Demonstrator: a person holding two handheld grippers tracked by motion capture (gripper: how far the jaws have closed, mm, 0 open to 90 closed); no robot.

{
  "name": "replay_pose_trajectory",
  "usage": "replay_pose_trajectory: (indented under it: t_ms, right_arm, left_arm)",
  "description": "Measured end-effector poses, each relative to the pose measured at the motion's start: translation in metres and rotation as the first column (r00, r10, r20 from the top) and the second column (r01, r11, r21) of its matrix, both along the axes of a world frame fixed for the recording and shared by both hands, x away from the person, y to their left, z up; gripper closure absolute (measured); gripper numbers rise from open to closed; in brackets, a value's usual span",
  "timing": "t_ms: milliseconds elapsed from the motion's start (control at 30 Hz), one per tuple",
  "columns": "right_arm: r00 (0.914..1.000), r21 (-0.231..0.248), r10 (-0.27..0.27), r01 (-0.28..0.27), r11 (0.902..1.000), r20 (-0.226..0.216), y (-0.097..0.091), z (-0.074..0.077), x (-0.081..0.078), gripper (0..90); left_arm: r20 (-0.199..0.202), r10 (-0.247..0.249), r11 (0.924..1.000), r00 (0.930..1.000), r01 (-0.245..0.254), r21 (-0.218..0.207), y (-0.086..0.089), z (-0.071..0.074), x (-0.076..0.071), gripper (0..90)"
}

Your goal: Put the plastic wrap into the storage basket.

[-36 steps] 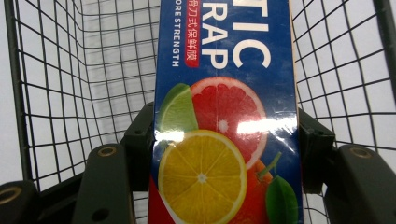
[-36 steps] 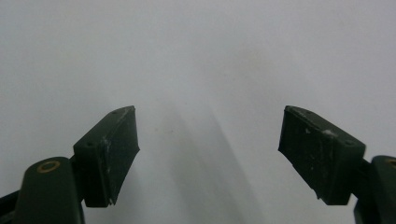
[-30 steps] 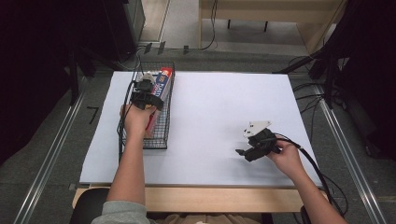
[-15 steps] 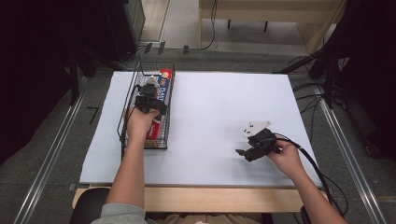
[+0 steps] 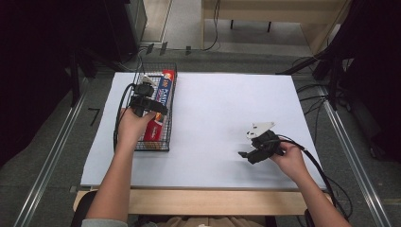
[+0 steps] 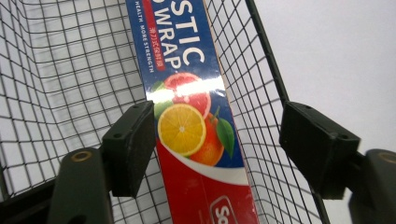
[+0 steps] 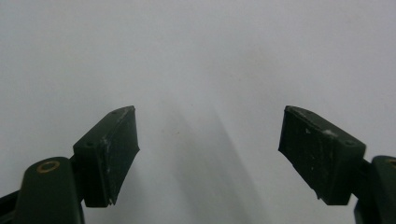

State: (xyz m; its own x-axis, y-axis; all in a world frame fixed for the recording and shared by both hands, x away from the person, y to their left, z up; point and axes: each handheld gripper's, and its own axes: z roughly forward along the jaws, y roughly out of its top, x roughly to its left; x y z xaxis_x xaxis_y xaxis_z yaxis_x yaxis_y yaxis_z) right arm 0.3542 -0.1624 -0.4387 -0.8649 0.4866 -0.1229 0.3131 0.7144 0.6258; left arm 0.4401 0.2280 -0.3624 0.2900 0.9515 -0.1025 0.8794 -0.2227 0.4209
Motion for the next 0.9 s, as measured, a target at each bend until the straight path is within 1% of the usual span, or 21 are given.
replay_pose_trajectory:
  t_ms: [33, 100, 200, 267, 367, 433, 467, 500, 533, 567, 600, 667, 700, 767, 800, 833, 867, 900]
  right_arm:
    - [1.0, 0.017, -0.002, 0.002, 0.9999, -0.007, 0.0, 0.0, 0.0, 20.4]
    - [1.0, 0.019, 0.0, 0.0, 0.9998, -0.008, 0.0, 0.0, 0.0, 20.3]
    - [0.9999, 0.013, -0.004, 0.004, 0.9999, -0.011, 0.001, 0.0, 0.0, 20.3]
    - [1.0, 0.02, -0.002, 0.002, 0.9998, -0.008, 0.0, 0.0, 0.0, 20.3]
    - [0.9999, 0.019, -0.001, 0.001, 0.9998, -0.015, 0.0, 0.0, 0.001, 20.3]
    - [0.9998, 0.015, -0.003, 0.004, 0.9999, -0.019, 0.001, -0.001, 0.0, 20.3]
    - [0.9998, 0.015, -0.003, 0.004, 0.9999, -0.019, 0.001, -0.001, 0.0, 20.3]
    - [0.9998, 0.014, 0.0, 0.0, 0.9999, -0.02, 0.0, 0.0, 0.001, 20.3]
    - [0.9998, 0.014, 0.0, 0.0, 0.9999, -0.02, 0.0, 0.0, 0.001, 20.3]
    - [0.9997, 0.016, 0.002, -0.002, 0.9999, -0.025, 0.0, 0.0, 0.001, 20.3]
    - [0.9992, 0.027, 0.006, -0.005, 0.9996, -0.039, -0.001, 0.0, 0.002, 20.3]
    - [0.9991, 0.029, 0.008, -0.007, 0.9995, -0.043, -0.001, 0.0, 0.002, 20.3]
    - [0.9988, 0.029, 0.007, -0.006, 0.9996, -0.048, -0.001, 0.0, 0.003, 20.3]
    - [0.9986, 0.021, 0.005, -0.004, 0.9998, -0.052, -0.001, -0.001, 0.003, 20.3]
    - [0.9985, 0.019, 0.006, -0.005, 0.9998, -0.054, -0.001, -0.001, 0.003, 20.3]
    - [0.9985, 0.019, 0.007, -0.006, 0.9998, -0.054, -0.001, -0.001, 0.003, 20.3]
    - [0.9983, 0.021, 0.007, -0.006, 0.9998, -0.057, -0.001, -0.001, 0.003, 20.3]
    - [0.9984, 0.026, 0.009, -0.007, 0.9996, -0.057, -0.001, -0.001, 0.004, 20.3]
  left_arm:
    - [-0.002, -0.03, 0.9995, 0.9995, 0.03, -0.011, 0.0, 0.0, -0.003, 28.6]
    - [-0.008, -0.06, 0.998, 0.9982, 0.06, -0.022, -0.002, -0.001, -0.009, 28.8]
    - [0.003, -0.101, 0.9935, 0.9948, 0.101, -0.051, -0.004, -0.002, -0.017, 28.6]
    - [0.011, -0.127, 0.9906, 0.9918, 0.128, -0.049, -0.006, -0.002, -0.023, 28.0]
    - [0.028, -0.154, 0.9855, 0.9877, 0.155, -0.068, -0.008, 0.0, -0.029, 27.6]
    - [0.041, -0.176, 0.9812, 0.9835, 0.179, -0.073, -0.011, 0.001, -0.034, 27.6]
    - [0.049, -0.201, 0.9755, 0.9785, 0.204, -0.082, -0.013, 0.001, -0.037, 27.6]
    - [0.052, -0.216, 0.9719, 0.9751, 0.219, -0.086, -0.014, 0.001, -0.04, 28.1]
    - [0.062, -0.234, 0.9672, 0.9701, 0.239, -0.085, -0.016, 0.0, -0.042, 28.1]
    - [0.066, -0.256, 0.9626, 0.9645, 0.26, -0.075, -0.018, 0.0, -0.045, 28.7]
    - [0.07, -0.266, 0.9597, 0.9615, 0.271, -0.075, -0.02, 0.0, -0.048, 28.9]
    - [0.081, -0.282, 0.9546, 0.956, 0.288, -0.076, -0.023, 0.0, -0.053, 28.9]
    - [0.095, -0.295, 0.9495, 0.9507, 0.303, -0.082, -0.024, 0.001, -0.056, 29.0]
    - [0.107, -0.314, 0.9426, 0.9436, 0.323, -0.085, -0.028, 0.001, -0.062, 29.2]
    - [0.111, -0.333, 0.9358, 0.9363, 0.343, -0.082, -0.03, 0.001, -0.065, 29.2]
    - [0.121, -0.344, 0.9318, 0.9313, 0.354, -0.08, -0.031, 0.001, -0.067, 29.2]
    - [0.13, -0.363, 0.9228, 0.9229, 0.375, -0.089, -0.033, 0.001, -0.071, 29.2]
    - [0.129, -0.372, 0.9173, 0.9193, 0.385, -0.101, -0.035, 0.001, -0.074, 29.2]
